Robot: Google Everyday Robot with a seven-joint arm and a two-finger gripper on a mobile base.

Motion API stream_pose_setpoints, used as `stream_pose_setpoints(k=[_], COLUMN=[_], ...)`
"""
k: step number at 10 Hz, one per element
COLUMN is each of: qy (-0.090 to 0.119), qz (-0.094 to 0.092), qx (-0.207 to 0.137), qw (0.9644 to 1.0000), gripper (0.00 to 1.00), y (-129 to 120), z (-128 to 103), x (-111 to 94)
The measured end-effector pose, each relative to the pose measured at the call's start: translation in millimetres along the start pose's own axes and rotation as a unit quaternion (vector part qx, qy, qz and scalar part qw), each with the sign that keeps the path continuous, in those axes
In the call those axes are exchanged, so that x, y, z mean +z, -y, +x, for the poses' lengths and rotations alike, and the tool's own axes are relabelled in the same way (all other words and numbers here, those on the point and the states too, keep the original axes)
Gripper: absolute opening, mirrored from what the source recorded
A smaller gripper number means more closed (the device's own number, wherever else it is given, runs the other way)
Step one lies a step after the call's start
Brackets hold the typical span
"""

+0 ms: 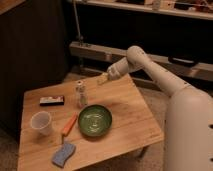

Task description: Knock the bottle over

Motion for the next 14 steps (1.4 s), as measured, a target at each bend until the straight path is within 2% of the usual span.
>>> stream_pose_setpoints(k=[2, 3, 4, 6, 8, 9, 11, 12, 13, 14], qy=[-0.021, -0.041, -0.052, -0.087, -0.136, -0.159, -0.183, -0.194, -0.196, -0.192], qz=[-0.005, -0.014, -0.017, -0.026, -0.041, -0.045, -0.056, -0.054, -0.043, -0.026], qx=[-0.011, -0.027, -0.039, -0.064, -0.089, -0.094, -0.094, -0.097, -0.097, -0.095], qw=[0.9997, 0.9987, 0.9977, 0.9938, 0.9859, 0.9818, 0.9771, 0.9747, 0.9748, 0.9764], gripper=[0.00, 0.00, 0.00, 0.00, 0.00, 0.00, 0.00, 0.00, 0.00, 0.00], y=[-5, -14, -23, -43, -72, -84, -92, -96, -98, -98], z=[-15, -24, -27, -25, -14, -2, 25, 42, 56, 65], x=[24, 46, 57, 85, 107, 112, 107, 102, 97, 92])
